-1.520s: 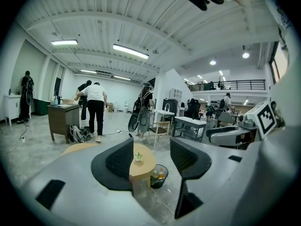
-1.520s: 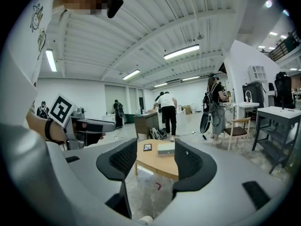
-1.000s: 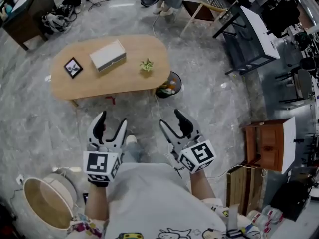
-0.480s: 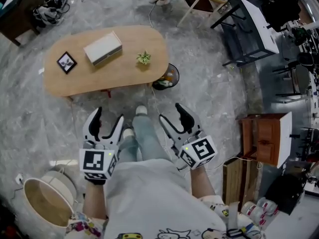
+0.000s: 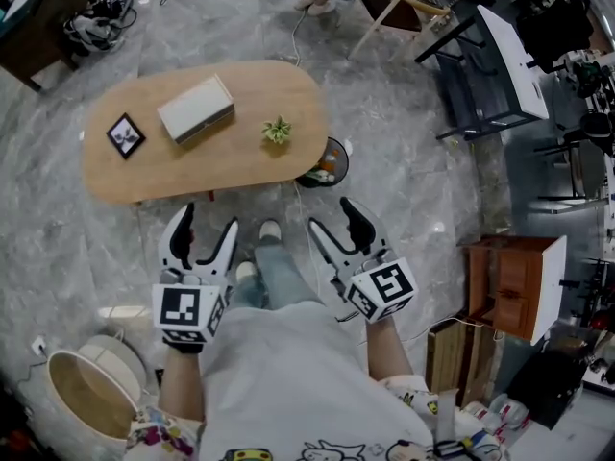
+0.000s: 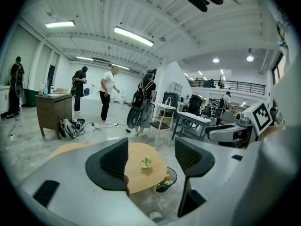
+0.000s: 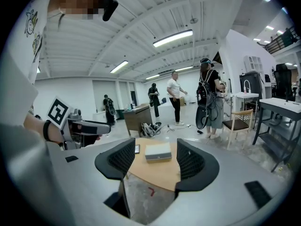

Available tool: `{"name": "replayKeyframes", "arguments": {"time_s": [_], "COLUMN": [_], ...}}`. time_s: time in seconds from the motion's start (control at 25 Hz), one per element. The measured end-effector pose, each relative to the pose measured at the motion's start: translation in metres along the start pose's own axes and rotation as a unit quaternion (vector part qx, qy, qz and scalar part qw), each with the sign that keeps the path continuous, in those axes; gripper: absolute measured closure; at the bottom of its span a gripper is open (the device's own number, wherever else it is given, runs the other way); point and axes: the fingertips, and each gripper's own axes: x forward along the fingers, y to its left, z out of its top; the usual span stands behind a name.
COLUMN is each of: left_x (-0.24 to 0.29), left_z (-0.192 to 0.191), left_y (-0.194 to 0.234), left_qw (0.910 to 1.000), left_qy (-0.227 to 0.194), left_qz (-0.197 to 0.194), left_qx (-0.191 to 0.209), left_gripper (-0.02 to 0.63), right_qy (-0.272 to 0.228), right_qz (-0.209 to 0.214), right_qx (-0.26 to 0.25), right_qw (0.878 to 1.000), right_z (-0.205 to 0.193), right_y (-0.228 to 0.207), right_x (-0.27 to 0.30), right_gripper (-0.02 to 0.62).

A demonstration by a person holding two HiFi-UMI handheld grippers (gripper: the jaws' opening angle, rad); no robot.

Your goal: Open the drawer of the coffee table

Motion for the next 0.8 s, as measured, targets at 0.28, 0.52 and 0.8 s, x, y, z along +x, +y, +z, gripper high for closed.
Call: {"name": "replayKeyframes", "arguments": {"time_s": [0.28,0.52,0.8], "left_x": [0.074,0.112,0.13], "left_z": [0.034,0.05,0.048], "left_y": [-0.007,-0.011,-0.005], "left_qw": [0.9999,0.9998,0.999], "left_qy": [-0.003,-0.003,0.011], "left_qz": [0.009,0.002,-0.025], "left_qx": [0.008,0.02,0.036], "left_gripper": [0.321,0.321,0.321], "right_qy": [0.001,-0.004,0.004], "right_qz": [0.014,0.023,0.001], "right_qx": [-0.001,0.002,0.012], "right_qw": [1.0,1.0,1.0], "right_z": [0.026,0.041,0.035], "right_y": [-0.065,-0.095,-0.106], "right_x": [0.038,0.062,0.075], "right_gripper": [0.354,0.354,0.354]}}
